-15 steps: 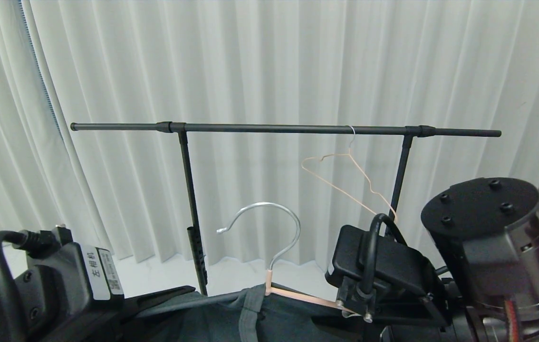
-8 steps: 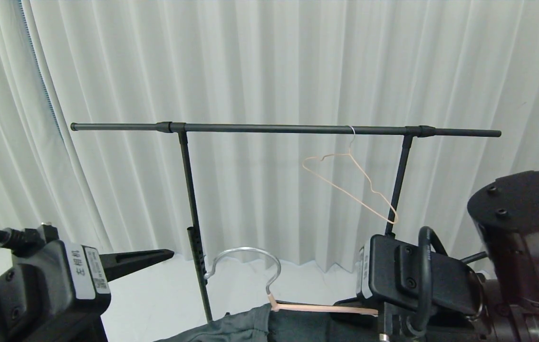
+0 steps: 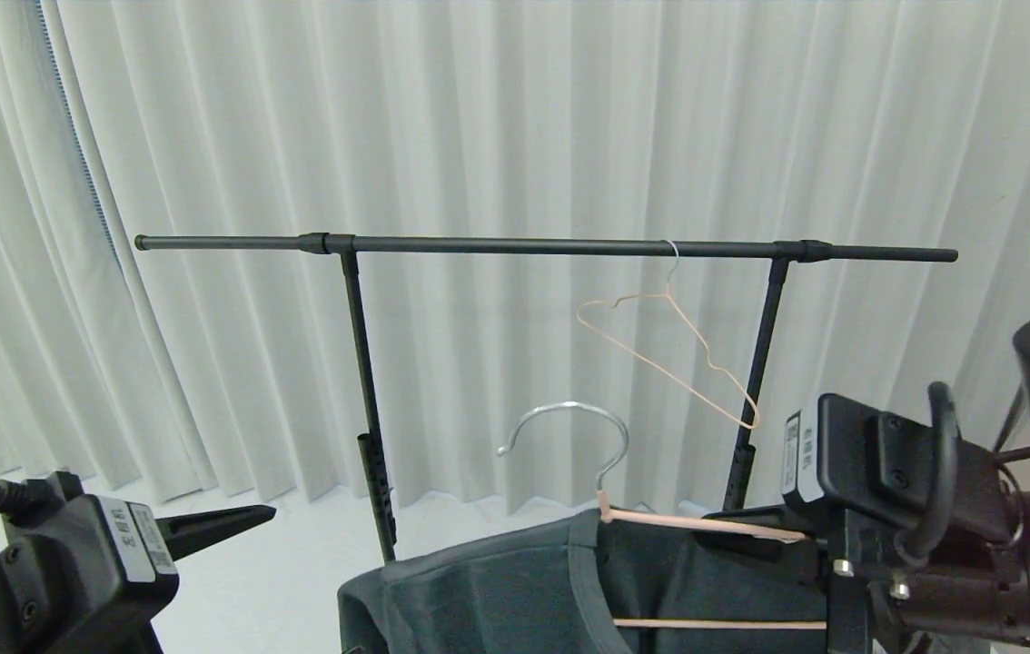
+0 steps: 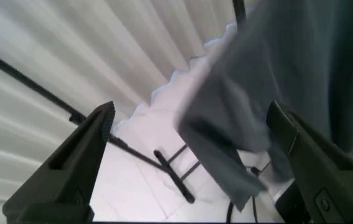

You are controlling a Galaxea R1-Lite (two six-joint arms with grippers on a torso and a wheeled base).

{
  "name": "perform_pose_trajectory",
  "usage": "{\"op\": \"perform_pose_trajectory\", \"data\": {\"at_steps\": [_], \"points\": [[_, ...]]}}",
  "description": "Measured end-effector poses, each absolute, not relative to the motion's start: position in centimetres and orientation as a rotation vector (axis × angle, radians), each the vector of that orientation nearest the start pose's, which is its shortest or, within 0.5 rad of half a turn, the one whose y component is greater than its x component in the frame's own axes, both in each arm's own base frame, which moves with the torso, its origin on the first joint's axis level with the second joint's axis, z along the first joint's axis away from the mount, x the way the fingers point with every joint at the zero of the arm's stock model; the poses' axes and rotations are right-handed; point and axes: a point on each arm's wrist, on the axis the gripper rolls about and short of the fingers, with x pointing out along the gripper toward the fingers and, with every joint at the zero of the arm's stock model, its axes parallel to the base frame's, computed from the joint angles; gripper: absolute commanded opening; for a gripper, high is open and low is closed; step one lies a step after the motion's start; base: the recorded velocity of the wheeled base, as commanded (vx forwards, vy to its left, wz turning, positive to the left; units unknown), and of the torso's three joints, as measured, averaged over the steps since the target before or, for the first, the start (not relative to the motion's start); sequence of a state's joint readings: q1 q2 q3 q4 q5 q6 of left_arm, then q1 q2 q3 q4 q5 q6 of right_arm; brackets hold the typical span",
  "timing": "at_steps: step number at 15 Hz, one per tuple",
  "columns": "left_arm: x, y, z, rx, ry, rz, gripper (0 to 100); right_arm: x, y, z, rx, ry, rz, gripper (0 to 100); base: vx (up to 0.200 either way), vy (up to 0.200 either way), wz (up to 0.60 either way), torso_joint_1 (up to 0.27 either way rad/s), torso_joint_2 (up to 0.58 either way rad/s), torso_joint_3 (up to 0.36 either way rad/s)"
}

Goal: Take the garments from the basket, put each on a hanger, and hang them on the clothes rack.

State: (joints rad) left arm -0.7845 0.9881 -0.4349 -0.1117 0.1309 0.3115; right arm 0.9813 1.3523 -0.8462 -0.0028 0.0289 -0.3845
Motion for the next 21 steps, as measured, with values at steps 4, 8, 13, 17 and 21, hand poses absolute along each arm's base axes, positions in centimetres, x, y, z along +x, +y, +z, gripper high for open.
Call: {"op": "perform_pose_trajectory", "data": {"at_steps": [4,8,13,17,21], "points": [[8.6,-6.1,15.3,0.485,0.416,-0.59,100,11.6,16.9,22.7,-0.541,0.207,1.092,0,0.0,0.0,0.0,0.0,0.0,0.0],[9.2,-4.5,13.9,0.396,0.511,-0.555,100,11.1,16.3,23.2,-0.547,0.158,1.111,0,0.0,0.0,0.0,0.0,0.0,0.0],[9.0,-4.5,14.2,0.347,0.481,-0.673,100,10.6,16.1,23.7,-0.534,0.132,1.145,0,0.0,0.0,0.0,0.0,0.0,0.0],[9.5,-4.6,14.6,0.34,0.483,-0.666,100,9.9,16.1,24.0,-0.531,0.111,1.17,0,0.0,0.0,0.0,0.0,0.0,0.0],[9.7,-4.7,14.5,0.338,0.49,-0.665,0,9.8,16.0,24.0,-0.531,0.109,1.168,0,0.0,0.0,0.0,0.0,0.0,0.0]]}}
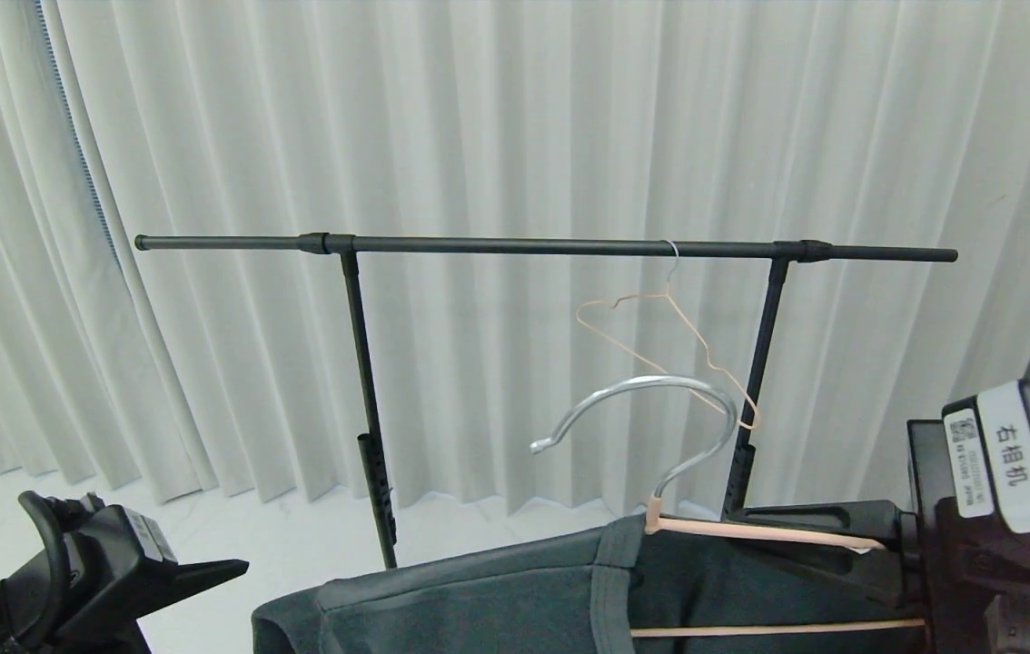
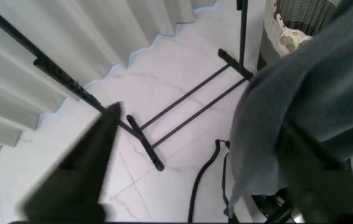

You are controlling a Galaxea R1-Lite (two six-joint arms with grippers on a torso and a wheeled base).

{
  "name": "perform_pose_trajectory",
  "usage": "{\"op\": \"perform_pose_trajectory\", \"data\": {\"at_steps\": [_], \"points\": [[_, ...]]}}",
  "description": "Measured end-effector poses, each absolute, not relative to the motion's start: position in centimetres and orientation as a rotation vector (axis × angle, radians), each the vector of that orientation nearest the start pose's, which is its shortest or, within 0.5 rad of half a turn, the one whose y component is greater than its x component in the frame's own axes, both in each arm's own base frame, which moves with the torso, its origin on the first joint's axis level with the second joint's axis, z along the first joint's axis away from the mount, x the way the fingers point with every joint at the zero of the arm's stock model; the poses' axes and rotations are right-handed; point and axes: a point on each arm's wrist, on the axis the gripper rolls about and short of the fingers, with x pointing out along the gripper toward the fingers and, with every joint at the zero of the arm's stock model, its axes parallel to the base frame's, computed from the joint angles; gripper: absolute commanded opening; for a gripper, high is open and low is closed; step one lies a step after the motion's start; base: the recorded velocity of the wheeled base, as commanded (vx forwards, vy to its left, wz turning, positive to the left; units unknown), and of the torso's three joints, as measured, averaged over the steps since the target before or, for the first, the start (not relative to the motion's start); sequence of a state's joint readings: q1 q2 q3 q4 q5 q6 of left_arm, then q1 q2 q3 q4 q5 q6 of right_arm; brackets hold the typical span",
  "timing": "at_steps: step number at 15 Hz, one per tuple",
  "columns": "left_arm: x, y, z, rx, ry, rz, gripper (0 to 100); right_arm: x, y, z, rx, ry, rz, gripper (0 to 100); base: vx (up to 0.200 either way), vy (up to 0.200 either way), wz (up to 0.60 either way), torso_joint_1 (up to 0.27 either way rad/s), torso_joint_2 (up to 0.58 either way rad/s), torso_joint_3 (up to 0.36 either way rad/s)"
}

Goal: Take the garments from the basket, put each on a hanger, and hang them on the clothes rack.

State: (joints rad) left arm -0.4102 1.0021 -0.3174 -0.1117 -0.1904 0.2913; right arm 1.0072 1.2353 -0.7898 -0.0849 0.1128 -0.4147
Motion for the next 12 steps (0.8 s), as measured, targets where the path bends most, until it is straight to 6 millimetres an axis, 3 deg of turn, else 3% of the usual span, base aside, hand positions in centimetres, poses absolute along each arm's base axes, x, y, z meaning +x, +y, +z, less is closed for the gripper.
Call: {"op": "perform_pose_trajectory", "data": {"at_steps": [4,8,12], "points": [[10.0,-3.9,14.6,0.319,0.498,-0.589,0,10.4,15.2,23.7,-0.527,0.133,1.12,0,0.0,0.0,0.0,0.0,0.0,0.0],[10.4,-2.1,15.3,0.275,0.44,-0.415,0,11.3,13.3,22.9,-0.525,0.193,1.021,0,0.0,0.0,0.0,0.0,0.0,0.0],[10.6,-2.0,16.0,0.282,0.378,-0.397,0,11.8,12.0,22.6,-0.49,0.224,0.947,0,0.0,0.0,0.0,0.0,0.0,0.0]]}}
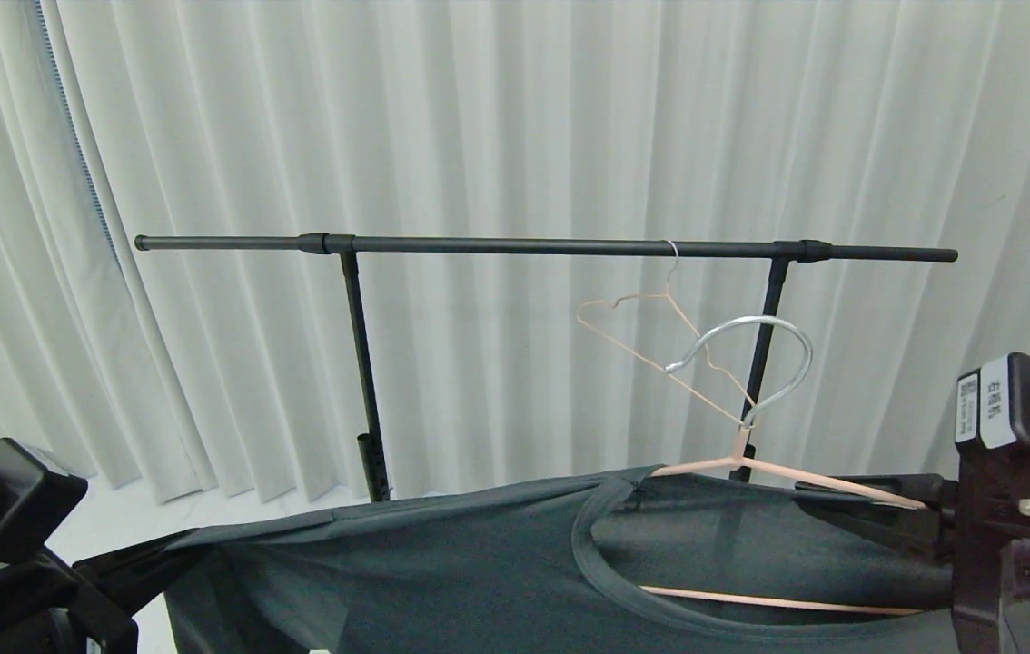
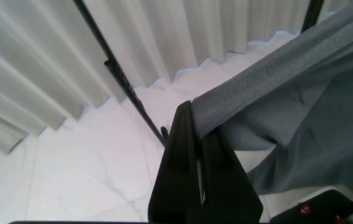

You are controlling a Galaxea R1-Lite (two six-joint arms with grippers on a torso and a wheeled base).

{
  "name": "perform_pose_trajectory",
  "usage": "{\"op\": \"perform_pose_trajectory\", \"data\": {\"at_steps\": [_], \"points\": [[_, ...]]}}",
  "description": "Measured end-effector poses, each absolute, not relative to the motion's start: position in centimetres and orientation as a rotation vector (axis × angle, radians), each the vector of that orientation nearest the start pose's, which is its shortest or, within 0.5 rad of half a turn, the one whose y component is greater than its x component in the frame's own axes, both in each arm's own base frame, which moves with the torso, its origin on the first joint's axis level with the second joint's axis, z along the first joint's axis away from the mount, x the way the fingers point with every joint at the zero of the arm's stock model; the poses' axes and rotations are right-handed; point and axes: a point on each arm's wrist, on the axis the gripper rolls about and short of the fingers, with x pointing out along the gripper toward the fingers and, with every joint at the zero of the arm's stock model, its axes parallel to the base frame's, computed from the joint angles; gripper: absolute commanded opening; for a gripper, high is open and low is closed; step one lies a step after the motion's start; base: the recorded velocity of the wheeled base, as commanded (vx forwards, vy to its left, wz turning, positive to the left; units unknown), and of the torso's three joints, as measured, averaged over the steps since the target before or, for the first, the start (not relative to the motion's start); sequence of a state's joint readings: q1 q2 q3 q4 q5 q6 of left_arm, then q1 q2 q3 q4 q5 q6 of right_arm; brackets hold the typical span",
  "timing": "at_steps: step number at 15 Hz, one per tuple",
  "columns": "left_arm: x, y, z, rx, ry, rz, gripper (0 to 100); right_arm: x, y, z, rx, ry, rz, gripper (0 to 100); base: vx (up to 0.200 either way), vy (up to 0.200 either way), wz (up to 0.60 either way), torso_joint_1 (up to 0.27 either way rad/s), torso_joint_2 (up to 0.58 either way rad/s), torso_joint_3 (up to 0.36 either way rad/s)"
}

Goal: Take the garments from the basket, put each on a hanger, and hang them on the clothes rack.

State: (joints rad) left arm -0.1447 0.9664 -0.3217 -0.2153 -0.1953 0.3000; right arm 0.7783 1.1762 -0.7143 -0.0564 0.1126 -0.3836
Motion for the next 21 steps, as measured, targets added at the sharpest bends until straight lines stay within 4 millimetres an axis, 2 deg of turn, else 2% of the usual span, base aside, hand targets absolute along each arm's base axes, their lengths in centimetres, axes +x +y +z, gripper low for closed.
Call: {"op": "perform_pose_trajectory", "data": {"at_steps": [1,2,6,10,13,16,18,21], "points": [[10.5,-2.2,16.1,0.287,0.369,-0.417,0,11.9,12.0,22.7,-0.485,0.224,0.941,0,0.0,0.0,0.0,0.0,0.0,0.0],[10.5,-2.4,16.2,0.292,0.36,-0.432,100,11.9,11.9,22.7,-0.483,0.224,0.938,0,0.0,0.0,0.0,0.0,0.0,0.0],[10.5,-2.7,16.3,0.293,0.35,-0.455,100,12.0,12.0,23.2,-0.405,0.244,0.918,0,0.0,0.0,0.0,0.0,0.0,0.0],[10.7,-2.8,17.2,0.289,0.321,-0.453,100,13.0,12.5,23.9,-0.288,0.295,0.783,0,0.0,0.0,0.0,0.0,0.0,0.0],[11.2,-2.9,18.1,0.289,0.293,-0.451,100,14.5,13.1,24.4,-0.221,0.324,0.69,0,0.0,0.0,0.0,0.0,0.0,0.0],[11.8,-3.3,19.8,0.3,0.241,-0.467,100,16.0,14.0,24.3,-0.229,0.348,0.619,0,0.0,0.0,0.0,0.0,0.0,0.0],[12.5,-3.7,20.7,0.325,0.218,-0.459,100,17.5,15.0,23.9,-0.231,0.379,0.547,0,0.0,0.0,0.0,0.0,0.0,0.0],[12.9,-3.9,20.8,0.349,0.208,-0.458,100,20.3,17.1,24.3,-0.158,0.386,0.432,0,0.0,0.0,0.0,0.0,0.0,0.0]]}}
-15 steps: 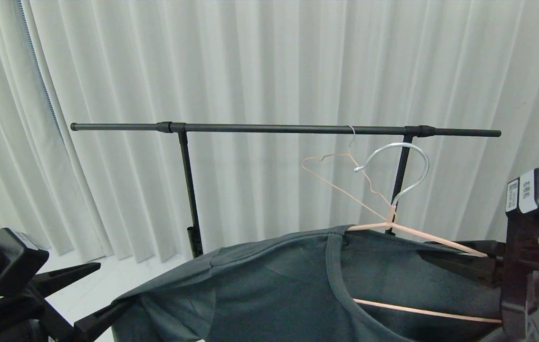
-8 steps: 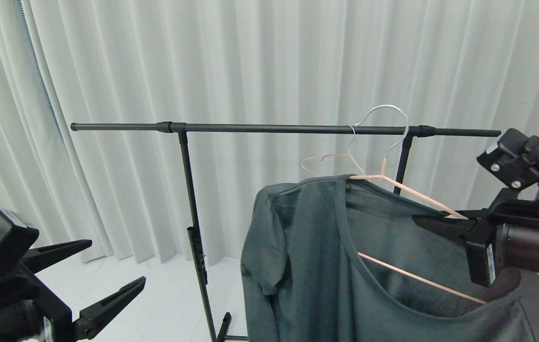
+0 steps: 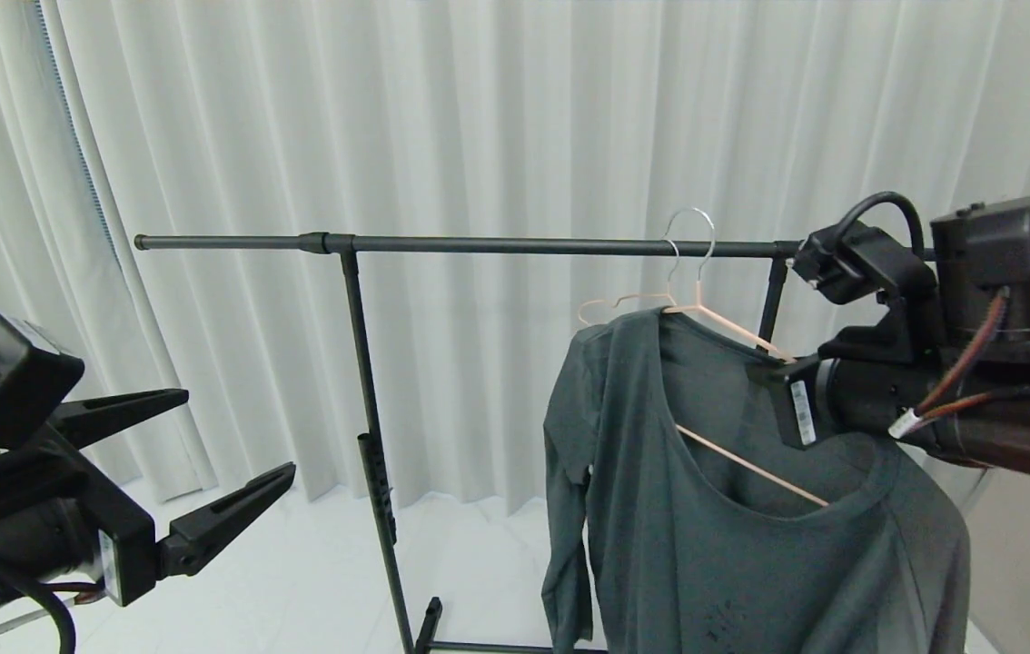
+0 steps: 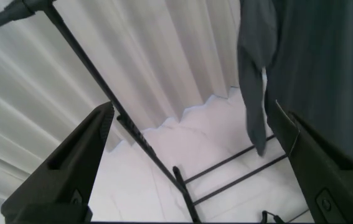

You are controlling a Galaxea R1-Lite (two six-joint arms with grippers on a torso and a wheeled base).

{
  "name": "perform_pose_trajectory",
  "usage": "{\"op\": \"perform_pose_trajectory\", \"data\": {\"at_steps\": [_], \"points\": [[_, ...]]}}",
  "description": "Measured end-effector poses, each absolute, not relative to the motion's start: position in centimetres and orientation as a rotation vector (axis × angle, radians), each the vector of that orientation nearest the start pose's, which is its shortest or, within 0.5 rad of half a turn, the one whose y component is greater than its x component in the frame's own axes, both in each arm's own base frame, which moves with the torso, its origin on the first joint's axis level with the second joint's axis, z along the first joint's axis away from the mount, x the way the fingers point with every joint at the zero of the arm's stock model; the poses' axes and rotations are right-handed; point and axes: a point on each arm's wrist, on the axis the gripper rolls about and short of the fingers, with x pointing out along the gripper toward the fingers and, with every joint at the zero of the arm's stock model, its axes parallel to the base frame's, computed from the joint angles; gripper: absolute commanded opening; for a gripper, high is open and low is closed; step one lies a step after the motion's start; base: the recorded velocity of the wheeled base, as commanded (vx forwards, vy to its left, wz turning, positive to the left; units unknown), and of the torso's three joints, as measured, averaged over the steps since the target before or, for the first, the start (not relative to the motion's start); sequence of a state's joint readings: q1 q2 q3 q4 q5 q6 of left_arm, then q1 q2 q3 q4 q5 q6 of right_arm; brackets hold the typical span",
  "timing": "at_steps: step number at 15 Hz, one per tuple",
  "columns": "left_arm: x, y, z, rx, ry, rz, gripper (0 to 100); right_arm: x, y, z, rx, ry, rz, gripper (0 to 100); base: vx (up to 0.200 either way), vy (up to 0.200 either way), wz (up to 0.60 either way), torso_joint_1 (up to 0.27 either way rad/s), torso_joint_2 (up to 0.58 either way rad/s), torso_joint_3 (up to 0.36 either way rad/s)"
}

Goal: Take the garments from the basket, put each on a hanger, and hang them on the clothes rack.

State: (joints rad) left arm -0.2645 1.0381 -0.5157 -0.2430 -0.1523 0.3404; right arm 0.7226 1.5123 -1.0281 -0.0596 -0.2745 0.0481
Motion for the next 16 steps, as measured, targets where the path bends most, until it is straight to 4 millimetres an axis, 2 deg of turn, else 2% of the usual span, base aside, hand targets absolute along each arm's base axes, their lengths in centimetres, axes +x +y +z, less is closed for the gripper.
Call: {"op": "perform_pose_trajectory", "data": {"at_steps": [2,8,15,16], "points": [[13.1,-3.9,20.7,0.35,0.218,-0.457,100,21.6,18.2,24.5,-0.132,0.382,0.404,0,0.0,0.0,0.0,0.0,0.0,0.0],[13.3,-4.0,19.8,0.354,0.261,-0.461,100,23.3,19.7,24.2,-0.1,0.329,0.407,0,0.2,0.0,0.0,0.004,0.0,0.0],[13.4,-4.0,19.7,0.354,0.264,-0.464,100,23.2,21.3,23.8,-0.055,0.311,0.445,0,0.2,0.0,0.0,0.004,0.0,0.003],[13.3,-4.0,19.7,0.353,0.262,-0.464,100,23.1,21.6,23.6,-0.052,0.314,0.455,0,0.0,0.0,0.0,0.0,0.0,0.0]]}}
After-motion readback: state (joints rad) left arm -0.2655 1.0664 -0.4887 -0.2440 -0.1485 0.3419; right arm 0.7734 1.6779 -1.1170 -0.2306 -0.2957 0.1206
